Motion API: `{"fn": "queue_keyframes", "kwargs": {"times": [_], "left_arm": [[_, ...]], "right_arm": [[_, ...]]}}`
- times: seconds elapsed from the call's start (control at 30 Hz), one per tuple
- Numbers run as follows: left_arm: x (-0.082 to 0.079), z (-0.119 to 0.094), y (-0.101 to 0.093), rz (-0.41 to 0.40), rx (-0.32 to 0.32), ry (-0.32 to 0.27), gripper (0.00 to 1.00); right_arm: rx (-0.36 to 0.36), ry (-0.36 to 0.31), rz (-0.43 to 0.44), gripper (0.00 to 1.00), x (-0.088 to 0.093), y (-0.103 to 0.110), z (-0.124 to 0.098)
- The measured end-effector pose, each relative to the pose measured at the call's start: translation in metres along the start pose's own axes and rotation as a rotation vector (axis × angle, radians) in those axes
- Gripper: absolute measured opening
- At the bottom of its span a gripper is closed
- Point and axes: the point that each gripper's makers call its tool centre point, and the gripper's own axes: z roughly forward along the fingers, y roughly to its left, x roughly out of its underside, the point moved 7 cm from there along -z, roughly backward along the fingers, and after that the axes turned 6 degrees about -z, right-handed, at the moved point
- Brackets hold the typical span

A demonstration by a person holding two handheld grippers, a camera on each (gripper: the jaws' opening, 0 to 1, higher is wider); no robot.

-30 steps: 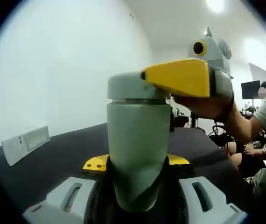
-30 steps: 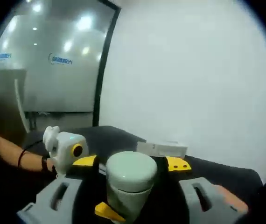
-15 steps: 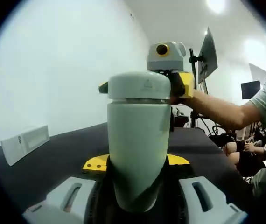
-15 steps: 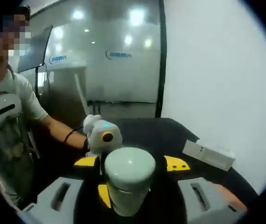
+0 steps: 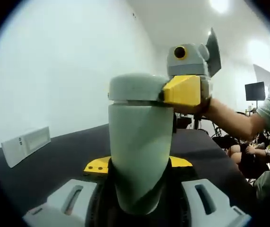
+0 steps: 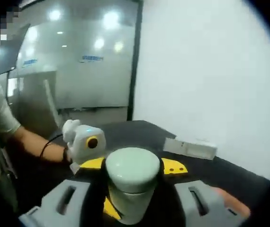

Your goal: Assemble the cup parts correctly, then place the assembled cup into the box.

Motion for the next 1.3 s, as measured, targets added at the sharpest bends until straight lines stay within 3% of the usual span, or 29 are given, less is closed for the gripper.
{"fn": "queue_keyframes", "kwargs": {"times": [0.2, 0.23, 0.3, 0.37, 0.4, 0.47, 0.5, 0.53, 0.57, 0.6, 0.63, 0.73, 0.8, 0.87, 0.97, 1.13, 1.23, 1.3], "left_arm": [[0.0, 0.001, -0.002, 0.006, -0.009, 0.007, 0.39], [0.0, 0.001, -0.001, 0.008, -0.009, 0.01, 0.39], [0.0, -0.001, -0.002, 0.011, -0.005, 0.012, 0.39], [0.0, -0.002, -0.001, 0.008, -0.007, 0.009, 0.39], [0.0, -0.003, 0.0, 0.002, -0.005, 0.007, 0.39], [0.0, -0.002, -0.001, 0.001, -0.004, 0.004, 0.39], [0.0, -0.001, -0.001, 0.005, -0.004, 0.005, 0.39], [0.0, 0.0, -0.002, 0.007, -0.004, 0.006, 0.39], [0.0, 0.0, -0.002, 0.009, -0.004, 0.008, 0.39], [-0.001, 0.001, -0.002, 0.01, -0.004, 0.01, 0.39], [-0.001, 0.002, -0.002, 0.009, -0.003, 0.01, 0.39], [0.0, 0.001, -0.002, 0.005, -0.002, 0.008, 0.39], [-0.001, -0.001, -0.002, -0.001, -0.001, 0.005, 0.39], [-0.001, -0.001, -0.001, 0.0, -0.002, 0.006, 0.39], [-0.001, 0.001, -0.001, 0.0, -0.003, 0.006, 0.39], [-0.001, -0.001, 0.0, -0.007, -0.005, 0.005, 0.39], [-0.001, -0.001, 0.0, -0.011, -0.011, 0.005, 0.39], [-0.001, 0.0, 0.0, -0.008, -0.016, 0.008, 0.39]], "right_arm": [[0.293, 0.007, 0.04, 0.41, 0.001, 0.011, -0.003], [0.315, 0.012, 0.02, 0.41, 0.001, 0.012, -0.002], [0.289, 0.008, 0.007, 0.41, 0.001, 0.012, -0.001], [0.207, 0.012, -0.084, 0.42, 0.002, 0.008, 0.001], [0.179, 0.007, -0.081, 0.47, 0.002, 0.007, 0.001], [0.042, -0.01, -0.063, 0.66, 0.0, 0.003, 0.0], [-0.003, -0.014, -0.012, 0.64, -0.001, -0.001, -0.001], [-0.1, -0.005, -0.025, 0.58, -0.002, -0.003, -0.006], [-0.142, -0.086, -0.075, 0.54, -0.011, -0.009, -0.007], [-0.18, -0.098, -0.119, 0.52, -0.013, -0.013, -0.009], [-0.277, -0.093, -0.17, 0.49, -0.012, -0.011, -0.012], [-0.389, -0.085, -0.189, 0.49, -0.012, -0.009, -0.01], [-0.39, -0.043, -0.137, 0.45, -0.012, -0.014, -0.005], [-0.364, 0.007, -0.171, 0.44, -0.005, -0.016, 0.003], [-0.413, 0.0, -0.13, 0.42, -0.002, -0.007, 0.008], [-0.374, -0.051, -0.064, 0.41, -0.002, -0.004, 0.007], [-0.305, -0.063, -0.031, 0.41, 0.001, -0.003, 0.004], [-0.222, -0.062, -0.016, 0.41, 0.001, -0.002, 0.003]]}}
